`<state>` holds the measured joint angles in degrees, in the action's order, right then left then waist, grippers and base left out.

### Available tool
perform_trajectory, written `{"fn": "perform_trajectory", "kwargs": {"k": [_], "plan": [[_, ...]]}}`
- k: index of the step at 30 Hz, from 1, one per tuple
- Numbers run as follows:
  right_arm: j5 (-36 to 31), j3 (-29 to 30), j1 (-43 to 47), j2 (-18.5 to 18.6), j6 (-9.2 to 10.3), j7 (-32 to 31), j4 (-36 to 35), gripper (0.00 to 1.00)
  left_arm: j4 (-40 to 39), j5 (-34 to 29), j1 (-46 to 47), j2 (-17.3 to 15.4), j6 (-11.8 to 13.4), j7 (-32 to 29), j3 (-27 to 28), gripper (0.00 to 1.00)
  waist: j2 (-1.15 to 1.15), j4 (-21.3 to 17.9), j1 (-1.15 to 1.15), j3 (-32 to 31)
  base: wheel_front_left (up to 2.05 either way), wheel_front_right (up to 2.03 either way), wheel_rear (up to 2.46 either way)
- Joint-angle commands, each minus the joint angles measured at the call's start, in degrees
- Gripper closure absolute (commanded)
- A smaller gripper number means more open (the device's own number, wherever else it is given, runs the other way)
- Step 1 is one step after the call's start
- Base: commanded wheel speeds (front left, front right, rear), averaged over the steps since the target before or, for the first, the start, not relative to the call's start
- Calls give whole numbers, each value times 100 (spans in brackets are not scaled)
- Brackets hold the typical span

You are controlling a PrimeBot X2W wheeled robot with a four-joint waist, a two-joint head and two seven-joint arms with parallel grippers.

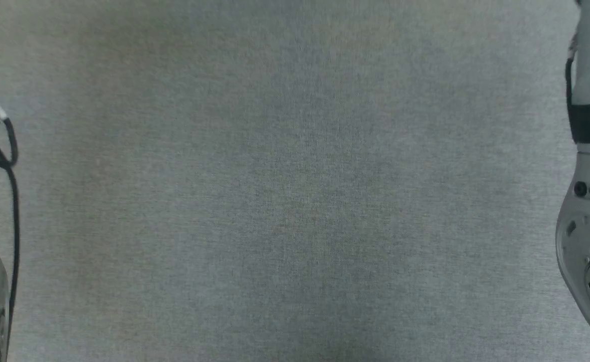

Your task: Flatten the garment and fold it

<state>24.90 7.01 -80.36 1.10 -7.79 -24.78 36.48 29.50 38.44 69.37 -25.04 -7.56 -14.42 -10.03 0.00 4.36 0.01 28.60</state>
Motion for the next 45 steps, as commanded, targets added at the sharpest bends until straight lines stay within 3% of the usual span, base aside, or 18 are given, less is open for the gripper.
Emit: {"fn": "perform_trajectory", "kwargs": {"k": [1,9,12,18,25,33,39,45], "plan": [[-37,37,64,177,31,115,49,100,131,67,-149,-169,22,105,29,100,0,-28,-1,294,0,0,0],[423,-413,1296,177,31,83,-152,100,-126,831,-1274,-258,10,596,-756,100,0,45,-1,33,0,0,0],[489,-391,2174,177,31,-49,-736,100,-379,1070,-1882,-357,9,797,-1059,100,0,103,-1,-264,0,0,0],[465,-75,4389,177,31,-582,-2359,100,-811,1621,-3340,-339,41,990,-1155,100,0,152,-1,-987,0,0,0],[772,270,7068,177,31,-1415,-4137,100,-1352,1957,-5055,-237,504,672,-1410,100,0,304,-1,-1738,0,0,0],[1081,512,9194,177,31,-2310,-5243,100,-1904,2151,-6428,-408,1219,257,-1569,100,0,340,-1,-2314,0,0,0],[1388,687,10053,177,31,-3118,-5774,100,-2472,2500,-7131,-635,1580,-247,-1569,100,0,330,-1,-2472,0,0,0],[1563,966,9342,177,31,-2934,-5883,100,-2986,3115,-7044,-523,1546,-485,-1255,100,0,310,-1,-2393,0,0,0]]}}
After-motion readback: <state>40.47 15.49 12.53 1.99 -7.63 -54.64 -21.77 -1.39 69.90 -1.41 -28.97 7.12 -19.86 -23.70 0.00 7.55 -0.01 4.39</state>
